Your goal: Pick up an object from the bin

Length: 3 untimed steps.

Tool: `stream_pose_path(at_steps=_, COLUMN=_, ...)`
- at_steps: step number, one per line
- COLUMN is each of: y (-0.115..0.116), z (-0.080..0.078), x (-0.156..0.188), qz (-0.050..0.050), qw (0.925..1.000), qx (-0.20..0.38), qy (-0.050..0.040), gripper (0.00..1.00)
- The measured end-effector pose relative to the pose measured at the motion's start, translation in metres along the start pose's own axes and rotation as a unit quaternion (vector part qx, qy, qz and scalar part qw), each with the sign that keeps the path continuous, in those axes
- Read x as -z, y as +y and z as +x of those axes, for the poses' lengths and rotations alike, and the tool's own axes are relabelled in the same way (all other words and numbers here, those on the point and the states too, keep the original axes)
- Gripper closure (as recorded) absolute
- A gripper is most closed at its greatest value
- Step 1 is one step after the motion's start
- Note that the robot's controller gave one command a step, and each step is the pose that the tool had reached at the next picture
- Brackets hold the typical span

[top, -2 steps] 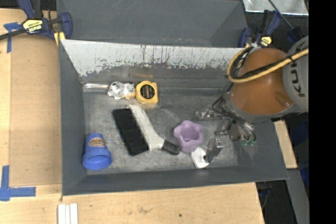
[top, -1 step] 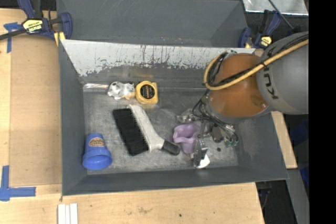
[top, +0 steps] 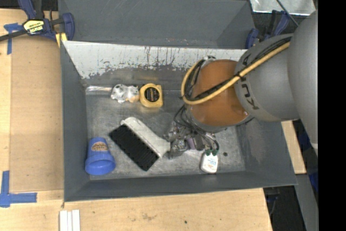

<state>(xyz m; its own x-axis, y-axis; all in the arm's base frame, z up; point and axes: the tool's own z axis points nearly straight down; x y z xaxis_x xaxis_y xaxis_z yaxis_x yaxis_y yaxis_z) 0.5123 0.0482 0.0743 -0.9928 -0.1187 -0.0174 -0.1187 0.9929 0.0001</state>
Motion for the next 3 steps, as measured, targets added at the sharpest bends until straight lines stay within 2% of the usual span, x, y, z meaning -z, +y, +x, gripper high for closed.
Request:
stream_pose_path(at_steps=1, y=0.0, z=0.0, x=0.0, qz=0.0, qw=1.0, qx=0.0, qy=0.0001, gripper=1.0)
stream_pose_path(at_steps=2, y=0.0, z=-0.012, x=0.176, qz=0.0, qw=0.9996, qx=-0.027, qy=0.0033, gripper=1.0)
stream_pose_path(at_steps=3, y=0.001, z=-0.01, x=0.172, qz=0.001, qw=0.9996, qx=-0.027, qy=0.008, gripper=1.0)
